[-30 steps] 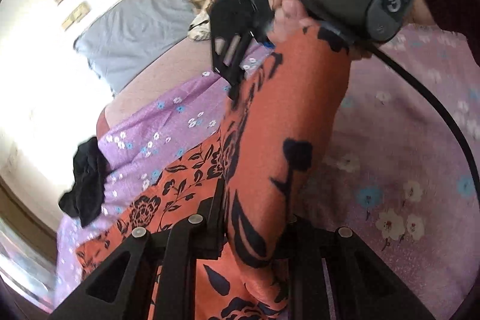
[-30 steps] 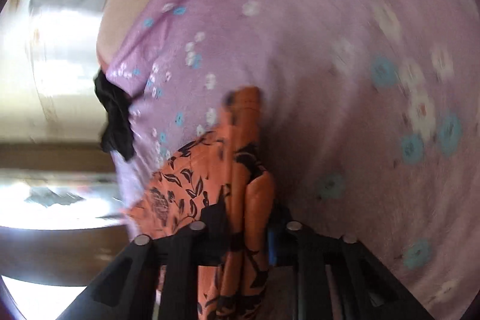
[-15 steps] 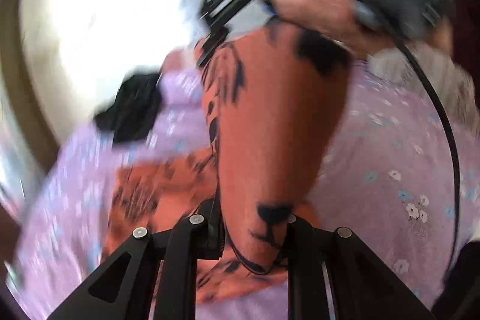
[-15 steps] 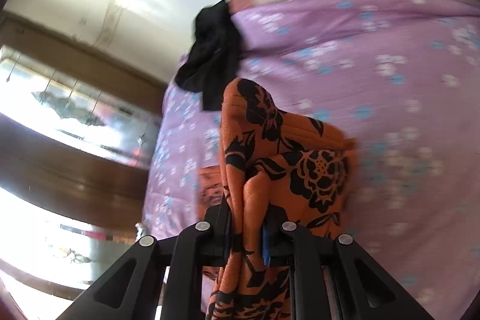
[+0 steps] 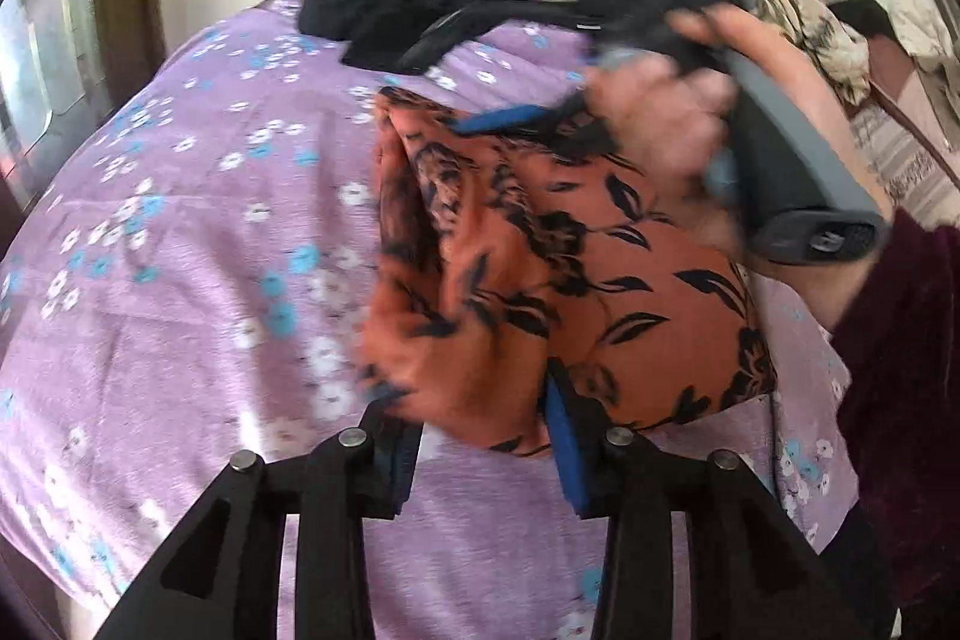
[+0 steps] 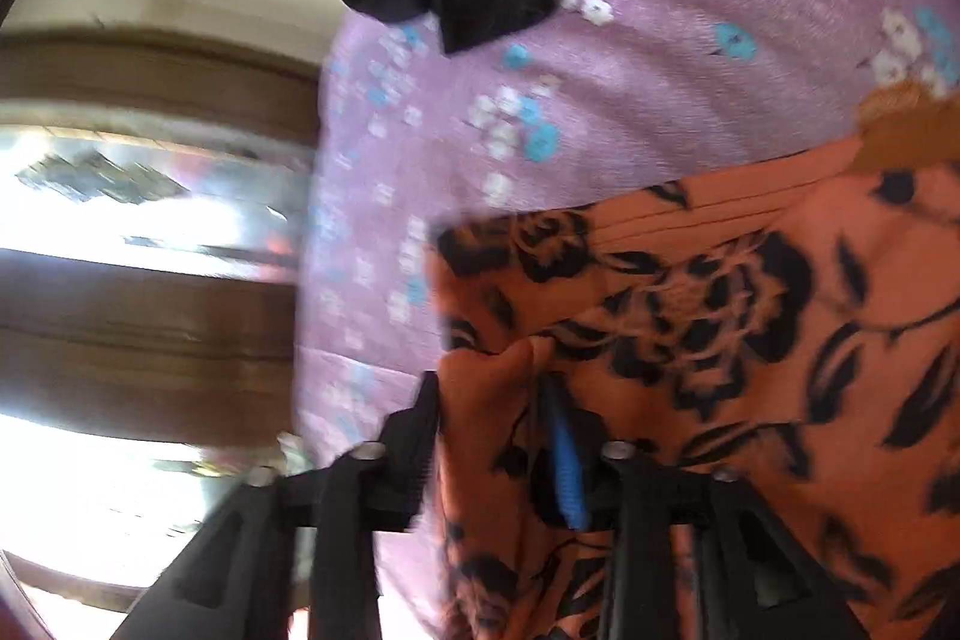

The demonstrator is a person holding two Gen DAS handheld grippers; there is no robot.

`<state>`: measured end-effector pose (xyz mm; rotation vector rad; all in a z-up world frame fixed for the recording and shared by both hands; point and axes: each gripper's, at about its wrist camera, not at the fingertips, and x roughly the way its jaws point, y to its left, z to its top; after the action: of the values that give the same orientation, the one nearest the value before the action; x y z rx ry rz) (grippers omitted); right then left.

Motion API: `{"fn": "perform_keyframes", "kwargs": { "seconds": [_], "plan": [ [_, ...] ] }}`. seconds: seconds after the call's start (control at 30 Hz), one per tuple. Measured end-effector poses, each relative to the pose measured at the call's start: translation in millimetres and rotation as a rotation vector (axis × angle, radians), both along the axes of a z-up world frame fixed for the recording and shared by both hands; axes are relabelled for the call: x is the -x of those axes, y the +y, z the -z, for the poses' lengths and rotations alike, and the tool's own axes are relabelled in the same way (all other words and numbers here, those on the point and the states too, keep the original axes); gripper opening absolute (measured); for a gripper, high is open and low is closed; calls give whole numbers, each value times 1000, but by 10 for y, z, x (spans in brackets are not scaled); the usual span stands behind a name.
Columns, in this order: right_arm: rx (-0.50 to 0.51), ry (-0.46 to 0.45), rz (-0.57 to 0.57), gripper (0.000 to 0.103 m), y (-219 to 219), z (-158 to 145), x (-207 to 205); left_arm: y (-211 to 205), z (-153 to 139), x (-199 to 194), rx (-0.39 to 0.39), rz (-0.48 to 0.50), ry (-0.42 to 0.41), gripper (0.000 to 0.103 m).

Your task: Fold small clothes

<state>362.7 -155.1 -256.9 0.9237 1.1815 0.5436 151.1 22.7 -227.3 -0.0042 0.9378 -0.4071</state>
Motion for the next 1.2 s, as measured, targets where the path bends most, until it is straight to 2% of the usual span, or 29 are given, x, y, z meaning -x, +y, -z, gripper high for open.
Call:
{"fn": "perform_keyframes", "kwargs": {
  "seconds": [0.03, 0.13, 0.2, 0.23, 0.27, 0.33, 0.4, 0.53, 0.57, 0.63, 0.67, 0.7, 0.73, 0.77, 0.8, 0.87, 1.0, 1.07, 1.13, 1.2],
  "plan": [
    [-24, -25, 34, 68, -97, -63, 72, 60, 11, -9, 3, -6, 18, 42],
    [42, -92, 116, 68, -373, -293, 267, 182, -9, -18, 22, -29, 41, 42],
    [132, -131, 147, 66, -571, -415, 447, 286, -133, -32, -9, -82, -20, 42],
    [179, -143, 153, 63, -651, -463, 521, 341, -189, -35, -33, -118, -59, 42],
    [229, -153, 155, 53, -753, -503, 643, 417, -270, -39, -50, -166, -106, 41],
    [264, -156, 154, 42, -912, -533, 804, 527, -399, -50, -1, -213, -162, 41],
    [295, -154, 169, 39, -1077, -481, 1052, 554, -415, -122, 28, -207, -184, 41],
    [304, -152, 186, 38, -1181, -253, 1418, 99, -240, -244, 24, -89, -160, 41],
    [300, -160, 189, 37, -1196, -187, 1504, 27, -199, -213, 3, -72, -160, 42],
    [281, -174, 198, 37, -1159, -22, 1617, -237, -45, -232, -118, -42, -165, 43],
    [283, -168, 196, 38, -1130, 61, 1638, -357, 87, -291, -200, -39, -147, 44],
    [294, -162, 191, 36, -1103, 136, 1647, -407, 193, -353, -250, -47, -122, 46],
    [304, -164, 192, 31, -1098, 204, 1640, -430, 358, -474, -297, -69, -75, 48],
    [302, -163, 198, 25, -1112, 242, 1628, -389, 403, -536, -286, -85, -52, 50],
    [279, -155, 199, 25, -1142, 264, 1612, -357, 396, -562, -266, -99, -43, 54],
    [236, -146, 203, 25, -1223, 228, 1589, -315, 312, -618, -246, -114, -37, 56],
    [195, -220, 250, 29, -1360, 35, 1439, -310, 65, -822, -213, -159, -109, 56],
    [167, -226, 258, 29, -1372, 25, 1284, -389, 6, -963, -205, -141, -112, 56],
    [199, -220, 267, 29, -1328, 61, 1117, -484, 56, -1182, -233, -143, -99, 56],
    [210, -175, 250, 29, -1280, 213, 928, -579, 242, -1370, -288, -123, -22, 57]
  ]
}}
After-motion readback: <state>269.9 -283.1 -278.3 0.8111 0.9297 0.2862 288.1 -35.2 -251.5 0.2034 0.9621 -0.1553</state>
